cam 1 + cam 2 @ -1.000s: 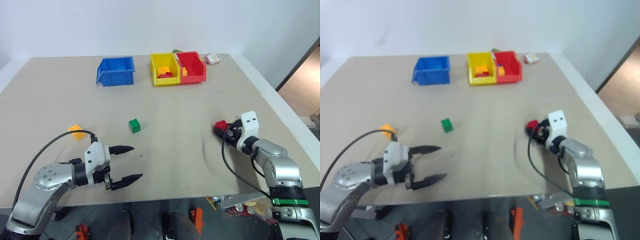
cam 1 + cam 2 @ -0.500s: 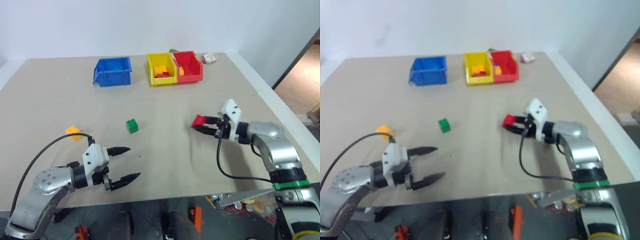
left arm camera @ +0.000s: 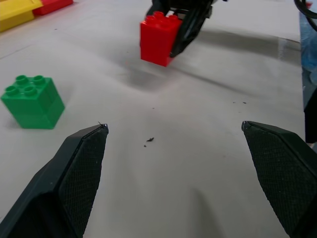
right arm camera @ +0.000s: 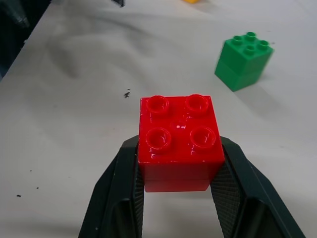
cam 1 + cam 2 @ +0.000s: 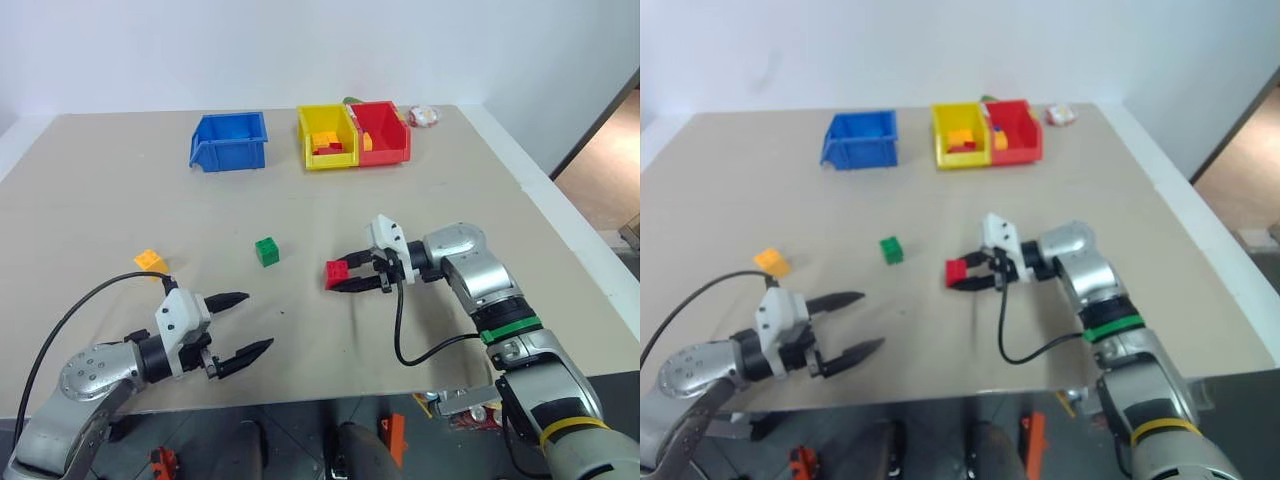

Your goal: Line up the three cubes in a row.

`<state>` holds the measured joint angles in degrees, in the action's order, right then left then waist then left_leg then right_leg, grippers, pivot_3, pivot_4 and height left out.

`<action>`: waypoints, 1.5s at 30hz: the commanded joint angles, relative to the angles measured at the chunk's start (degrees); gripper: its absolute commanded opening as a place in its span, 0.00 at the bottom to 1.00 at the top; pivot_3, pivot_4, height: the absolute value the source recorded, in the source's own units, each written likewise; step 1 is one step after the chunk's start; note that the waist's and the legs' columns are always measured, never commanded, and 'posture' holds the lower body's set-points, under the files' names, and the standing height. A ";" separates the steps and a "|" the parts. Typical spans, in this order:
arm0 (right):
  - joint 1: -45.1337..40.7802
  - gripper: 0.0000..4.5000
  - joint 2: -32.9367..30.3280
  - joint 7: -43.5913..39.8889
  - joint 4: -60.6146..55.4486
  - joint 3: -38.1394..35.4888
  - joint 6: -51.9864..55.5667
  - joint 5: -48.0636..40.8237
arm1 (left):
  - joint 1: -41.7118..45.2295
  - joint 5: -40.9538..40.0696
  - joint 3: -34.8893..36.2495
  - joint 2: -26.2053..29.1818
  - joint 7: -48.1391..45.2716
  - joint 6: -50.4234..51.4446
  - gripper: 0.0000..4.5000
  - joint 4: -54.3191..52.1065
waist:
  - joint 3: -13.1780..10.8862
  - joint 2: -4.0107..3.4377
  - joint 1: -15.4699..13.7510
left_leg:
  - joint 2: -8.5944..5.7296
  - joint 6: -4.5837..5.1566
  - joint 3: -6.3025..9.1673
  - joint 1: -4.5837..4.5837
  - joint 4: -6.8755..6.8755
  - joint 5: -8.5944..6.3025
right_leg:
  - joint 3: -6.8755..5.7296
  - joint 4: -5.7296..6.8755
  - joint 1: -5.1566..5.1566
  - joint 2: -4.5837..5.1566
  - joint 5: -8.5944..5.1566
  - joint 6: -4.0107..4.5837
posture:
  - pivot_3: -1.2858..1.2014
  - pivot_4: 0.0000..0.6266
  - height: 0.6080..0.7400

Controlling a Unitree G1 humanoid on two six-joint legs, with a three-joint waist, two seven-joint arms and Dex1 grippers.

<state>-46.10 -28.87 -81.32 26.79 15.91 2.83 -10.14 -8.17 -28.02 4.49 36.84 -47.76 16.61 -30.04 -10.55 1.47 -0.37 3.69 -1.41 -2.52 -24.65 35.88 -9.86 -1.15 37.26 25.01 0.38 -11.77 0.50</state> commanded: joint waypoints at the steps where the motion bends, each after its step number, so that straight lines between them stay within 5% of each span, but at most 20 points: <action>1: 0.42 0.28 -0.69 -2.08 0.50 0.41 -1.76 1.05 | -0.49 -0.25 0.98 0.31 0.46 -0.30 1.00 -2.74 | 0.00 0.00 0.00 | 0.00 0.00 -0.02 0.01 0.01 0.00 | 0.02 0.00 0.00 0.00 0.00 0.02 | 0.52 0.24 1.00; 12: -1.56 0.28 0.74 -4.61 7.27 0.80 -4.31 3.93 | 0.29 0.18 0.32 0.48 0.67 0.00 1.00 -2.65 | 0.01 0.01 0.06 | 0.02 0.01 -0.46 0.15 0.06 0.00 | 0.53 0.05 0.05 -0.08 0.02 0.12 | 0.52 0.24 1.00; 14: -1.86 0.52 0.77 -5.06 8.24 0.96 -4.97 4.14 | 0.47 0.29 0.18 0.51 0.63 0.04 1.00 -2.59 | 0.01 0.01 0.07 | 0.02 0.01 -0.49 0.16 0.06 0.01 | 0.56 0.05 0.05 -0.08 0.04 0.12 | 0.52 0.24 1.00; 20: -2.20 0.99 1.00 -4.88 6.80 -0.98 -3.46 2.24 | 0.41 0.59 0.71 0.10 1.55 0.29 1.00 -2.41 | 0.01 0.01 0.07 | 0.04 0.01 -0.50 0.17 0.06 0.01 | 0.59 0.06 0.06 -0.10 0.05 0.12 | 0.52 0.24 1.00; 31: -1.32 1.00 -0.33 0.87 -8.10 -7.24 6.11 -3.97 | 6.96 8.11 2.14 -5.89 15.39 -0.63 1.00 2.00 | 0.06 0.10 -0.01 | 0.06 0.01 -0.52 0.19 0.08 0.01 | 0.60 0.14 0.08 -0.11 0.17 -0.07 | 0.52 0.24 1.00; 45: 1.39 1.00 -2.44 1.69 -15.49 -6.51 11.19 -6.76 | 28.95 8.92 -1.34 -2.91 1.13 -4.30 1.00 30.17 | 0.08 0.13 -0.04 | 0.06 0.02 -0.52 0.16 0.16 0.01 | 0.61 0.14 0.09 -0.19 0.31 -0.15 | 0.52 0.24 1.00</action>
<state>-44.60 -30.85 -79.66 13.49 10.55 14.87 -16.10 19.08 -19.53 3.73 33.13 -44.33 14.00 -1.99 -10.48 1.60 -0.41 3.75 -1.40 -3.05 -24.51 36.05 -9.85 -0.53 37.40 25.11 0.19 -11.45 0.34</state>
